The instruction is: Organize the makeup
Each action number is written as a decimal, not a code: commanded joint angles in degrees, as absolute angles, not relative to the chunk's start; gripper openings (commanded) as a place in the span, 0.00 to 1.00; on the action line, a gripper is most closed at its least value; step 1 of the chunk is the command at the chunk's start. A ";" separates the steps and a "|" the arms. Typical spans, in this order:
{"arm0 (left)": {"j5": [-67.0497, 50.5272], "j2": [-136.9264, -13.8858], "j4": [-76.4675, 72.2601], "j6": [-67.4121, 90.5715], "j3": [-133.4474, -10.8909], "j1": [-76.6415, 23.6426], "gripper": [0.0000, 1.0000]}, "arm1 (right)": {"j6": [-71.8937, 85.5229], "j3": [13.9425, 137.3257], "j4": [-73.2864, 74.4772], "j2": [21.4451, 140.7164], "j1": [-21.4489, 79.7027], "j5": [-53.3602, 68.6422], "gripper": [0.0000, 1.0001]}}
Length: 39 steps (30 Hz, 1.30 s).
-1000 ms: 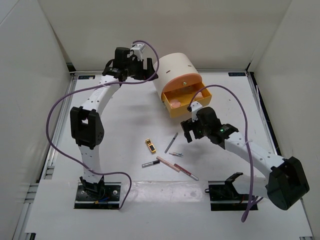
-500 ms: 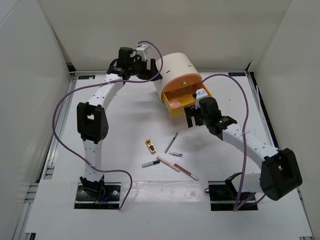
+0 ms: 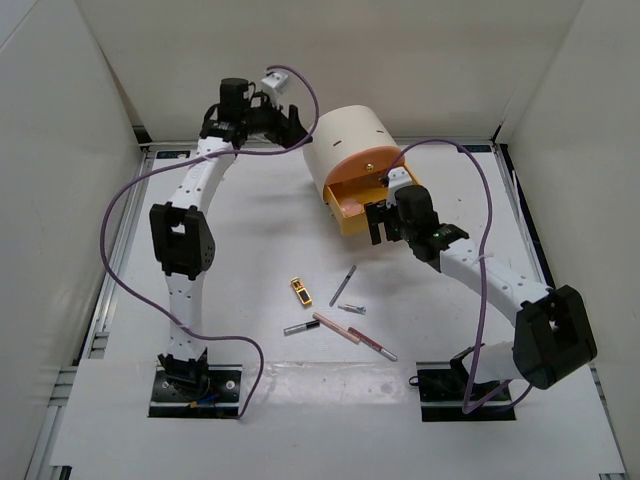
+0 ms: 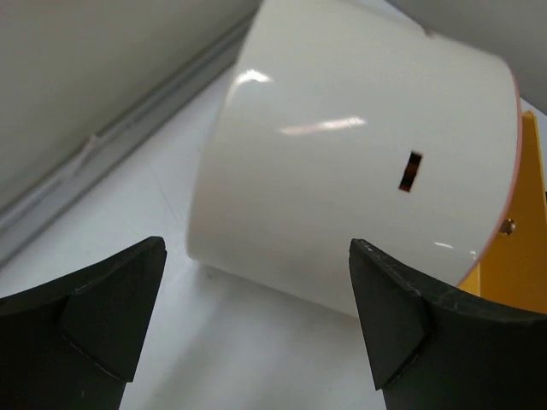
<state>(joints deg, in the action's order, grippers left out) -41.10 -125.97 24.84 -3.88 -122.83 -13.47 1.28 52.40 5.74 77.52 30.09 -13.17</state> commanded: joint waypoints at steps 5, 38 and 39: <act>-61.14 -133.94 18.66 -4.95 -135.53 -8.70 0.98 | 0.88 55.28 3.16 77.52 29.97 -13.01 0.94; -79.10 -152.23 -45.35 42.63 -135.36 -13.71 0.98 | -0.79 58.37 -23.00 89.64 30.23 -17.57 0.83; -79.10 -152.23 -45.26 42.54 -135.09 -13.80 0.98 | -0.62 57.75 -27.90 91.04 30.23 -17.93 0.83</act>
<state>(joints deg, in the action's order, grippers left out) -76.16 -155.17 -44.21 41.21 -136.35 -11.57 -1.72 57.28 -11.86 89.43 30.13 -14.66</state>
